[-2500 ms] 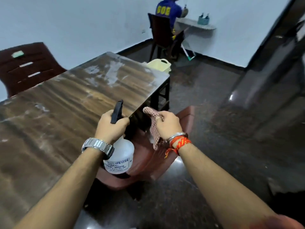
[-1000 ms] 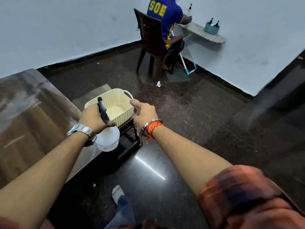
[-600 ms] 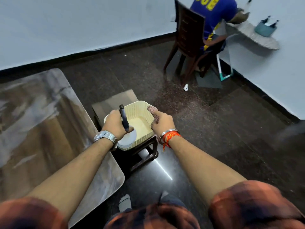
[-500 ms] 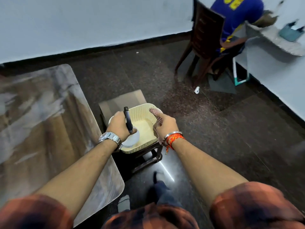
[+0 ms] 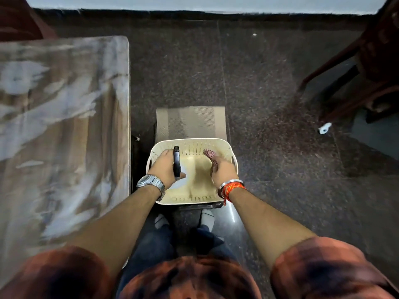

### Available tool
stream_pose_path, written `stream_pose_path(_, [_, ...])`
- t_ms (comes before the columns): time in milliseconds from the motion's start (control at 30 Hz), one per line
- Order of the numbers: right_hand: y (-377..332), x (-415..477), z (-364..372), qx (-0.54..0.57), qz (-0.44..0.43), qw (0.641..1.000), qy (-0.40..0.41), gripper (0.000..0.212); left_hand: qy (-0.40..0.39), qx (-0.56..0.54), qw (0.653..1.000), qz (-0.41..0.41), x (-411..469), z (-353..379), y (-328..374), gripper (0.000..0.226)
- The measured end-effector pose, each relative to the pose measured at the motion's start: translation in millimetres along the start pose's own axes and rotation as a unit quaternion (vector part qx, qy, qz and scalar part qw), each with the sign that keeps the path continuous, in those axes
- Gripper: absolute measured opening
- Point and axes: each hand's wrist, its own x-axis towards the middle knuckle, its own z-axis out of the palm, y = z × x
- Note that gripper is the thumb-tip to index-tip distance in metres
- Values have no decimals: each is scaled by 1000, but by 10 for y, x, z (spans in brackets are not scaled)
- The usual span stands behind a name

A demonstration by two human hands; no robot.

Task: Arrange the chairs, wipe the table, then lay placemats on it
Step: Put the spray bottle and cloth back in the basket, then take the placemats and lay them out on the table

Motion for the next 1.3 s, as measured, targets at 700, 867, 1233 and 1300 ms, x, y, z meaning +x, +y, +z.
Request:
stream_pose_path(700, [-887,444,-74,-59,-106,986,118,25,82,-11,996,34,517,-771,292,31])
stream_pose_path(867, [-979,993,-225,-52,-113,983,138,19,21,75,996,48,1083,-690,386,47])
stream_pose_path(1233, [-637,2387,-126,-165,-81,983,-3,45,-67,209,976,-10,2320,-157,18,90])
stream_pose_path(1300, [-631,2565,-99,-192,-101,976,-30,63,-66,247,967,-26,2488,-126,-2,96])
